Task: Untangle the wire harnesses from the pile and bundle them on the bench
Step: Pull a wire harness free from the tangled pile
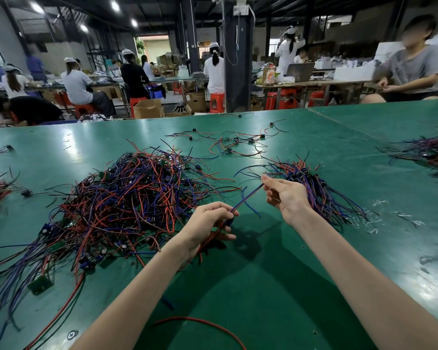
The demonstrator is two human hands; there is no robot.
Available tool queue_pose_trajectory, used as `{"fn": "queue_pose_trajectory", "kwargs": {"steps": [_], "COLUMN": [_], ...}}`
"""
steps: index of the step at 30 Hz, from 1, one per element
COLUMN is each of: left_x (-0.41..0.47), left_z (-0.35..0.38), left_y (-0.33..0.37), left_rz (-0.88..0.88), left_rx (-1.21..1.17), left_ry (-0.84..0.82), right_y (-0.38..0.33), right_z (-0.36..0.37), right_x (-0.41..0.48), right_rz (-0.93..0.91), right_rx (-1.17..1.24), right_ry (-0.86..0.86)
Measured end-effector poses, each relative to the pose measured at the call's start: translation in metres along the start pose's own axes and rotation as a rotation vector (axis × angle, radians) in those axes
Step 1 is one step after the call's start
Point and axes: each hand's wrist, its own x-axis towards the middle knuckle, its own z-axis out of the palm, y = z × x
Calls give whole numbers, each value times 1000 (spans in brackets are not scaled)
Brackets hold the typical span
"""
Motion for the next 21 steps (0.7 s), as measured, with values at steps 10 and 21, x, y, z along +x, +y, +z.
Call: {"fn": "queue_pose_trajectory", "kwargs": {"steps": [10,21], "left_x": [2,2], "left_z": [-2,-5], "left_y": [-4,-3], "left_rz": [-18,2], "left_rx": [-69,42], "left_ry": [44,58], "right_y": [4,4], "right_z": [3,3], "right_x": [-3,-5], "right_rz": [-34,-248], "right_rx": [43,-222], "right_ry": [-53,-142]}}
